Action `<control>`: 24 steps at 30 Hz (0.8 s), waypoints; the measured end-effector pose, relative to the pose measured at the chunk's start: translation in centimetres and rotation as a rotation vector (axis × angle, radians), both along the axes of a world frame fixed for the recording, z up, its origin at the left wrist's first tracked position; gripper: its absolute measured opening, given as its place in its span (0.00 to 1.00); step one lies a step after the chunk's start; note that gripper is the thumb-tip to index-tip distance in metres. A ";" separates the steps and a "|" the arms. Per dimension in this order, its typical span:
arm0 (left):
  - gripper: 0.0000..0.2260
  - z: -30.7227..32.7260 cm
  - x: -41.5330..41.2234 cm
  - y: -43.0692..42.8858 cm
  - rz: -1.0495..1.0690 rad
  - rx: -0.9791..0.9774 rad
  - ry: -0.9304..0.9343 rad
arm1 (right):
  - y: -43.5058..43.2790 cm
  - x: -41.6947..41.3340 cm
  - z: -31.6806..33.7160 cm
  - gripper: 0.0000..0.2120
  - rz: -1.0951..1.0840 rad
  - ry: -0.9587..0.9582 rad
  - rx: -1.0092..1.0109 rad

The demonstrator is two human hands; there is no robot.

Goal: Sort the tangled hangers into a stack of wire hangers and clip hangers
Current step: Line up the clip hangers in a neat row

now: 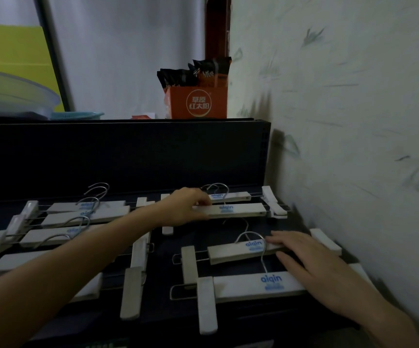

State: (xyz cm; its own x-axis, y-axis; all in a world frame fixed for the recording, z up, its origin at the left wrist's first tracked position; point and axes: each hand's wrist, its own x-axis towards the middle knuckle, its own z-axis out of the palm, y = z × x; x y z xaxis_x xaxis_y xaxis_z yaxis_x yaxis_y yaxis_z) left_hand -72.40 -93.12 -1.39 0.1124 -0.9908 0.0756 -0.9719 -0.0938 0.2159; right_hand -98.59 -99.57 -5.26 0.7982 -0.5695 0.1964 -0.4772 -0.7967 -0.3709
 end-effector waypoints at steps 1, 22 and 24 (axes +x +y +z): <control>0.15 0.0 0.0 -0.1 0.001 -0.004 -0.004 | 0.0 0.0 0.0 0.17 -0.002 -0.002 -0.012; 0.23 -0.5 -10.1 6.5 -0.307 -0.041 -0.390 | -4.0 1.2 1.9 0.15 0.226 0.139 -0.122; 0.23 -0.7 -10.4 6.8 -0.336 -0.043 -0.413 | -4.1 1.1 2.0 0.15 0.239 0.141 -0.119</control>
